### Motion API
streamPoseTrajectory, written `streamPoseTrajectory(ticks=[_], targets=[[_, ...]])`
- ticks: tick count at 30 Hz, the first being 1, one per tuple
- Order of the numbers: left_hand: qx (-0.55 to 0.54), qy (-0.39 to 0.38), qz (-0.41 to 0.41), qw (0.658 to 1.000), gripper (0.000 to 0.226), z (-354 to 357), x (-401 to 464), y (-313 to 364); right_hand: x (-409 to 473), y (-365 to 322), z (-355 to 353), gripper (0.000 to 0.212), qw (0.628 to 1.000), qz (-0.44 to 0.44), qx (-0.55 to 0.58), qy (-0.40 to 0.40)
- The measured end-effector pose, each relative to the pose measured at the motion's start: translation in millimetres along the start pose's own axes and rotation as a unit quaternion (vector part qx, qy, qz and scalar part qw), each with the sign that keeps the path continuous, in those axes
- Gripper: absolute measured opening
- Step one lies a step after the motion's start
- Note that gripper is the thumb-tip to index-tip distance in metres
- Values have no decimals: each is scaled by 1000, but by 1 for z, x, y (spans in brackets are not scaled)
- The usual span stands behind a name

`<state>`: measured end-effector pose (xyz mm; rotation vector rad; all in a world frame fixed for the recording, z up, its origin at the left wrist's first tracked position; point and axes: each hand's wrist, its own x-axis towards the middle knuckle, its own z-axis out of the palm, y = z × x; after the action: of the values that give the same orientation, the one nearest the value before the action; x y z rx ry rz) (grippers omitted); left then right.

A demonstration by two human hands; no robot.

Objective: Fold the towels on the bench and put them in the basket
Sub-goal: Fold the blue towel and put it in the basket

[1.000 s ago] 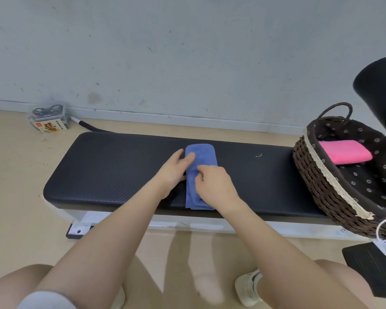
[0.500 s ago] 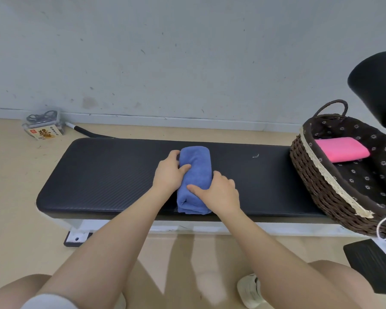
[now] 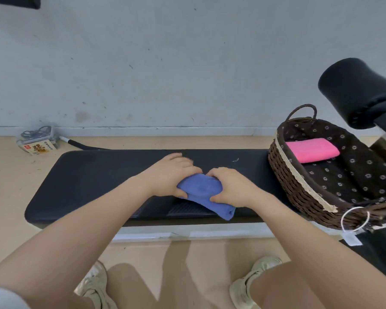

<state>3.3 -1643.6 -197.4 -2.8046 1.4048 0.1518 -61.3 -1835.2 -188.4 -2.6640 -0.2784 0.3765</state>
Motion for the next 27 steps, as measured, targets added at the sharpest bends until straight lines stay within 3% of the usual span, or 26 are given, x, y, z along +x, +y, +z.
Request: streamPoseTrajectory(ticks=[4,8,10,12,14,18,20,22,25,27], targets=[[-195,28,-49,979,45,-18,18,28,-16,18,-40,25,967,-21,-255,-11],[-387,100,-81,913,34,-35,40,53,-38,56,-83,24,949,22,-315,11],[-469,113,-104,869,32,-39,51,63,-51,80,-102,33,972,52,-228,34],[-539,114,-111,827,30,-40,63,71,-67,98,-120,36,996,78,7,48],[-585,112,-115,795,28,-41,77,81,-82,118,-130,34,977,90,189,43],[-635,89,-132,756,32,-48,118,107,-91,162,-132,36,911,137,377,98],[-633,73,-133,759,35,-51,141,121,-85,181,-132,32,850,188,464,165],[-593,66,-119,793,33,-56,161,137,-73,200,-133,27,799,263,494,219],[-434,65,-54,897,28,-65,190,155,-58,222,-133,38,799,370,435,188],[-314,45,-36,948,28,-72,208,161,-54,229,-134,45,798,428,392,163]])
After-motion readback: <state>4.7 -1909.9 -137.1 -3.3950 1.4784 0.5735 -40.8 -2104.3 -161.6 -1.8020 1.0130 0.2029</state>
